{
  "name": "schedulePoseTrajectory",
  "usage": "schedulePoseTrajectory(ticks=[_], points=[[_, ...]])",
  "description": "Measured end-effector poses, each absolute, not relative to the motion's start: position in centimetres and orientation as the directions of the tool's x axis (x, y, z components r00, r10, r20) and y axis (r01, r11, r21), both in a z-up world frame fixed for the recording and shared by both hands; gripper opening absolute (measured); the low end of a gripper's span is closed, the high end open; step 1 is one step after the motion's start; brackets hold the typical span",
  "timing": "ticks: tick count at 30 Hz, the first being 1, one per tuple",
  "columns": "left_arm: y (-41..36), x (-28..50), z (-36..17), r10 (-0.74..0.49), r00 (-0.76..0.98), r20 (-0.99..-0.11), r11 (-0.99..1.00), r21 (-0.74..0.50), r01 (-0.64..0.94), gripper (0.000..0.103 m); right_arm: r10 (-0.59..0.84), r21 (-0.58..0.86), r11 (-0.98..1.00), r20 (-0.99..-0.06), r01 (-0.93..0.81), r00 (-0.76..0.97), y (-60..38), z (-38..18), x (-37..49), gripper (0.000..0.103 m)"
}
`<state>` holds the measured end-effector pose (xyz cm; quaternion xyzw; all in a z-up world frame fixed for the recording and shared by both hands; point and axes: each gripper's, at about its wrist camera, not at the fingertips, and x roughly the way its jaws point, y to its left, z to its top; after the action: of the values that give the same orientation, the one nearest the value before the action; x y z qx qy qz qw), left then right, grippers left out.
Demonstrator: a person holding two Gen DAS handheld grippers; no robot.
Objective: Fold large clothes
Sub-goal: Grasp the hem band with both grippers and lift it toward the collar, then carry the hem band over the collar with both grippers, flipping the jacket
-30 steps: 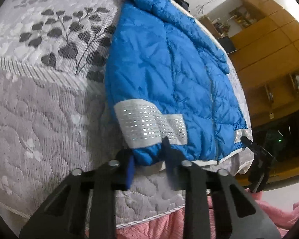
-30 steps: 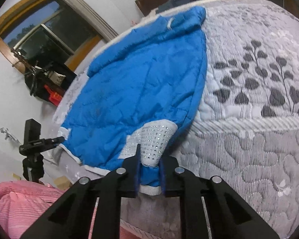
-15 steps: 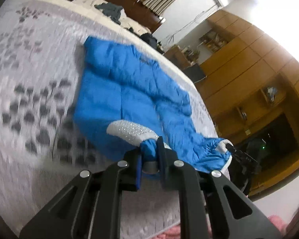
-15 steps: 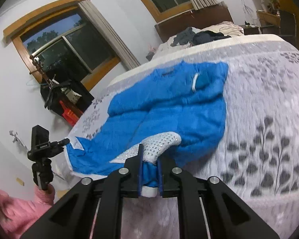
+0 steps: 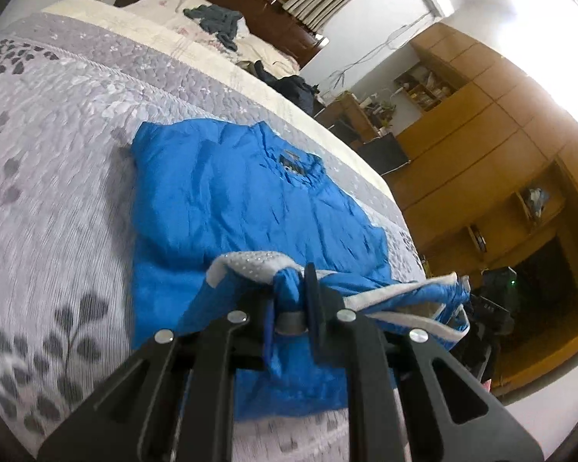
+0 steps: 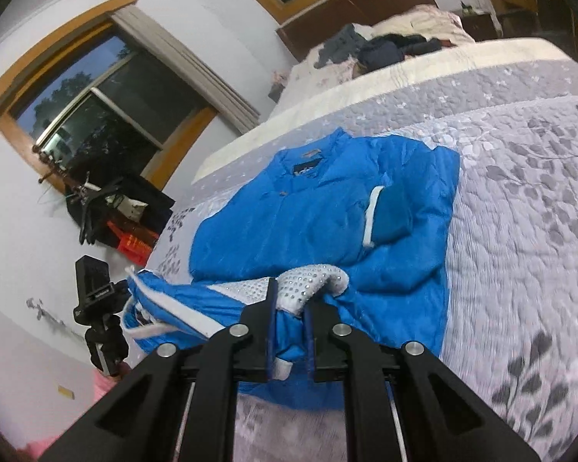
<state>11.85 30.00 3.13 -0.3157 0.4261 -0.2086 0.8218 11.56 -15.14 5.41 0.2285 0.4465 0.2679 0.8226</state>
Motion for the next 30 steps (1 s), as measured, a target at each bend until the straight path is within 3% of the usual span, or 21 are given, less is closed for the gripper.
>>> schedulePoseTrajectory(ticks=[13, 19, 25, 27, 29, 30], points=[[30.2, 21.6, -1.9, -0.591, 0.466, -0.659, 0.733, -0.679, -0.031, 0.014, 0.642, 0.659, 0.747, -0.677, -0.093, 0.361, -15.5, -0.4, 21.6, 0.012], [30.4, 23.3, -3.4, -0.613, 0.435, -0.66, 0.718, -0.695, -0.042, 0.015, 0.655, 0.676, 0.734, -0.681, -0.061, 0.326, -16.0, -2.2, 23.4, 0.014], [31.8, 22.7, -2.5, -0.664, 0.427, -0.614, 0.664, -0.747, -0.041, 0.022, 0.722, 0.746, 0.662, -0.612, -0.068, 0.322, -17.9, -1.7, 22.6, 0.031], [32.5, 21.7, -1.6, -0.689, 0.435, -0.58, 0.632, -0.774, -0.031, 0.033, 0.732, 0.754, 0.651, -0.593, -0.088, 0.335, -18.4, -0.9, 21.7, 0.039], [32.9, 20.3, -0.3, -0.671, 0.466, -0.576, 0.647, -0.762, -0.01, 0.052, 0.672, 0.698, 0.709, -0.627, -0.097, 0.395, -18.9, 0.5, 20.6, 0.08], [33.1, 19.7, 0.3, -0.656, 0.481, -0.582, 0.664, -0.748, 0.0, 0.054, 0.621, 0.649, 0.753, -0.649, -0.105, 0.44, -19.3, 1.4, 19.9, 0.081]])
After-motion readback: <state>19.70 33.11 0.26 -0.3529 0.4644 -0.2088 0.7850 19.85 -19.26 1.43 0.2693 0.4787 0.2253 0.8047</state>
